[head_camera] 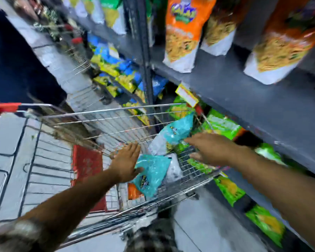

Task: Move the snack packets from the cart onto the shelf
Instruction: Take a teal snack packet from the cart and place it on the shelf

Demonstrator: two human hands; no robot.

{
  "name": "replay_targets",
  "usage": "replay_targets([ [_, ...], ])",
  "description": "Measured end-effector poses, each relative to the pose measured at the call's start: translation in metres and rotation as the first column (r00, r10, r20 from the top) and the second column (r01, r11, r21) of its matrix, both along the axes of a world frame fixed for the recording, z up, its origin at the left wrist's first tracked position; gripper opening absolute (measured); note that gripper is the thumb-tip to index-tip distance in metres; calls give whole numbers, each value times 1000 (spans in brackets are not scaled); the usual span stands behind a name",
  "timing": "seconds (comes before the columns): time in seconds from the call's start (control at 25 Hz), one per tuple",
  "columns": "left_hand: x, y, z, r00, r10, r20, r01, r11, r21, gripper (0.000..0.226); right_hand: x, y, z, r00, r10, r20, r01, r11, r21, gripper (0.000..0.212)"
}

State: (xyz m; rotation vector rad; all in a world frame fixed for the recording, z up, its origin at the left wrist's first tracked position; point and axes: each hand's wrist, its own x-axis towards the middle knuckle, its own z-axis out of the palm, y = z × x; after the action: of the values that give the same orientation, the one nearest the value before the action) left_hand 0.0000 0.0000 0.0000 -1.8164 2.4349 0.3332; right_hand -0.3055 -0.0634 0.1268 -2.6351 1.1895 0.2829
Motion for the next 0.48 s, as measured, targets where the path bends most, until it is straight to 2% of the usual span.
replay_targets([
  [0.04, 14, 5, -25, 988, 28, 152, -48, 990, 129, 92, 19, -8, -28, 999, -11, -46, 17, 991, 136, 52],
  [0.08, 25, 7, -46, 980, 38, 194, -81, 972, 221, 86, 34, -15, -50, 996, 18, -84, 2, 972, 234, 50],
  [0.16, 41, 23, -92, 962, 95, 255, -171, 941, 293, 84, 52, -18, -101, 975, 63, -211, 24, 922, 386, 55],
  [0.24, 46, 26, -123, 954, 152, 259, -238, 909, 343, 81, 68, -30, -143, 960, 96, -263, 34, 893, 450, 57],
  [0.36, 34, 14, -161, 949, 247, 193, -290, 926, 240, 62, 81, -45, -192, 968, 78, -239, 60, 852, 521, 49],
  [0.48, 32, -6, -174, 922, 349, 171, -374, 915, 153, 54, 79, -50, -219, 935, 149, -323, 55, 837, 544, 31],
])
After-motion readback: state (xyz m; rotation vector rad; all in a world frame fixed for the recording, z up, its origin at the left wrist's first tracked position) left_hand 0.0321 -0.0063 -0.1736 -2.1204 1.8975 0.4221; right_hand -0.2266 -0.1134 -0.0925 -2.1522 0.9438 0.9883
